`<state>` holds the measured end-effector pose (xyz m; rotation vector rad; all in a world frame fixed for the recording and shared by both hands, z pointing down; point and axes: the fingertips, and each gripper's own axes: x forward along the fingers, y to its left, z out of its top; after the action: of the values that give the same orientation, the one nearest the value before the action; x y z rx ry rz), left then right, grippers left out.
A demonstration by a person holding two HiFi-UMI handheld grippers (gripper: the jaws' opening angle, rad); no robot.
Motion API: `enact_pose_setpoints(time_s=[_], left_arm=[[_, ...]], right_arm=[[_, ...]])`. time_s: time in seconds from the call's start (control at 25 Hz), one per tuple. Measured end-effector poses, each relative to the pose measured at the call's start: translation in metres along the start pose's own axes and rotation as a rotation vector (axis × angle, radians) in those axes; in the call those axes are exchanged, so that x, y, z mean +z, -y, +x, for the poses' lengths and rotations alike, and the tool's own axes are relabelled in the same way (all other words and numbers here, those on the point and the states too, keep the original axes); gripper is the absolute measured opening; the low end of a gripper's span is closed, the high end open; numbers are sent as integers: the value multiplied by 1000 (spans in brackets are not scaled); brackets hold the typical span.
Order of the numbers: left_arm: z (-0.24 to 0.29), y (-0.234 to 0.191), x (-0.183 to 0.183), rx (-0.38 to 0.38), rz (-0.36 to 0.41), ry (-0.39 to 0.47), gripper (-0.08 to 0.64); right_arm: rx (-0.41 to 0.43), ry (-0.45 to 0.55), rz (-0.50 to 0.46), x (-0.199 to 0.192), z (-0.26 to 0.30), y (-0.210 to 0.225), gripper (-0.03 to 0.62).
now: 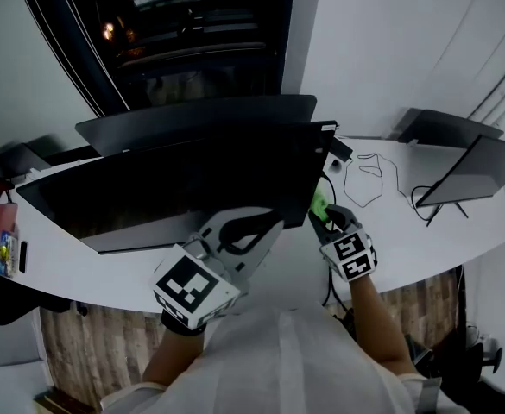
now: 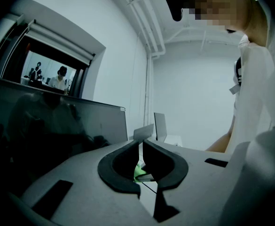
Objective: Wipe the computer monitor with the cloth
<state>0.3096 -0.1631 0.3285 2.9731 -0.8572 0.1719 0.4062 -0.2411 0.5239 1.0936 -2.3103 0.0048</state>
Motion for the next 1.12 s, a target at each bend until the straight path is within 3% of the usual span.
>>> enact_pose_setpoints(time_s=[0.56,1.12], left_arm=[[-3,-1,-7,6,-5,-18,40],[-7,-1,-13,25,-17,-34,40]], right_arm=[[46,-118,0,-44,19,-15,71],[94,-214,81,-82,32,-29,71]])
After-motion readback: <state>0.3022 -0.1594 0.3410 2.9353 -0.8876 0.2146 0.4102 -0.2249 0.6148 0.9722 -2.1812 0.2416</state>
